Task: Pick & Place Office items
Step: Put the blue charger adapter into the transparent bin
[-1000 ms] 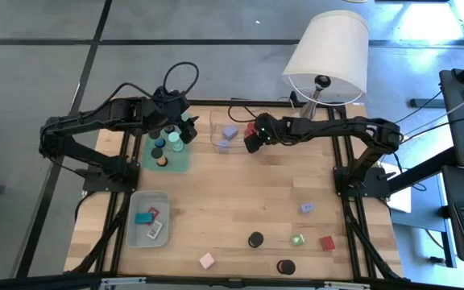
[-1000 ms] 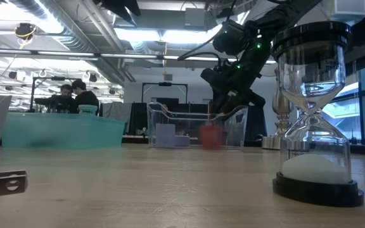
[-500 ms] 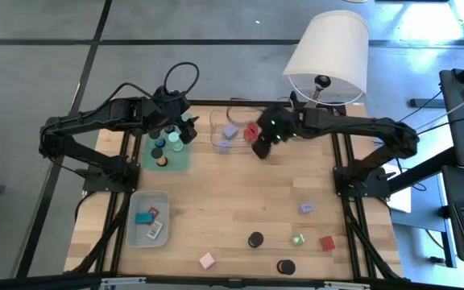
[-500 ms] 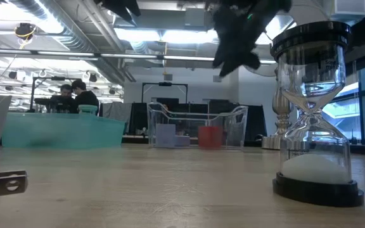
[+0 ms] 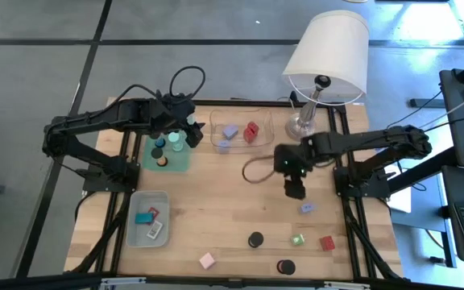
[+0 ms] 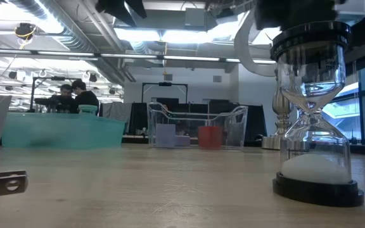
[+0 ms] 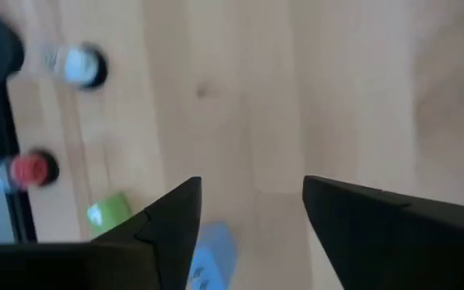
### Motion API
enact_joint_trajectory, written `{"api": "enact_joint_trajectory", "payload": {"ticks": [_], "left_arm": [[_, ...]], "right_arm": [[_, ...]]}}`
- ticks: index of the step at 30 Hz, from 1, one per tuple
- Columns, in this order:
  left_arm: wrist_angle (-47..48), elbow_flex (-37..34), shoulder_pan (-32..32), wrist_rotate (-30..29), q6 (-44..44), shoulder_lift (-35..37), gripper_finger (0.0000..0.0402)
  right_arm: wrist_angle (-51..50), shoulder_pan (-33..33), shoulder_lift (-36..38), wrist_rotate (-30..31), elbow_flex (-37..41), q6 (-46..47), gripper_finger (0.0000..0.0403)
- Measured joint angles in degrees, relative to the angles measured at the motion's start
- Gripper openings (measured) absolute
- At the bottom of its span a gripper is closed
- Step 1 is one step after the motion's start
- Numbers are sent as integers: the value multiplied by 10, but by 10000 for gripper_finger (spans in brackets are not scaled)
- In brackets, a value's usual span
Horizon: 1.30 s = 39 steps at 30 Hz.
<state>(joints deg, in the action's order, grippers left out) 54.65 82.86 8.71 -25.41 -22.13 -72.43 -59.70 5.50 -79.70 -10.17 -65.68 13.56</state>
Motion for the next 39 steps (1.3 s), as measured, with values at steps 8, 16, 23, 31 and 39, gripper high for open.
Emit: {"api": "enact_joint_trajectory", "payload": {"ticks": [8,16,23,31,39], "left_arm": [[-1,0,-3,8,-72,-42,273],[-1,0,-27,57,-92,-88,273],[-2,0,-44,56,-118,-125,273],[-5,0,-45,56,-147,-150,273],[-5,0,-44,44,-161,-147,273]], "right_arm": [[0,95,0,28,40,-18,294],[17,169,0,64,102,-58,308],[75,198,0,61,175,-48,299],[158,210,0,52,251,-26,298],[160,210,-1,52,266,10,230]]}}
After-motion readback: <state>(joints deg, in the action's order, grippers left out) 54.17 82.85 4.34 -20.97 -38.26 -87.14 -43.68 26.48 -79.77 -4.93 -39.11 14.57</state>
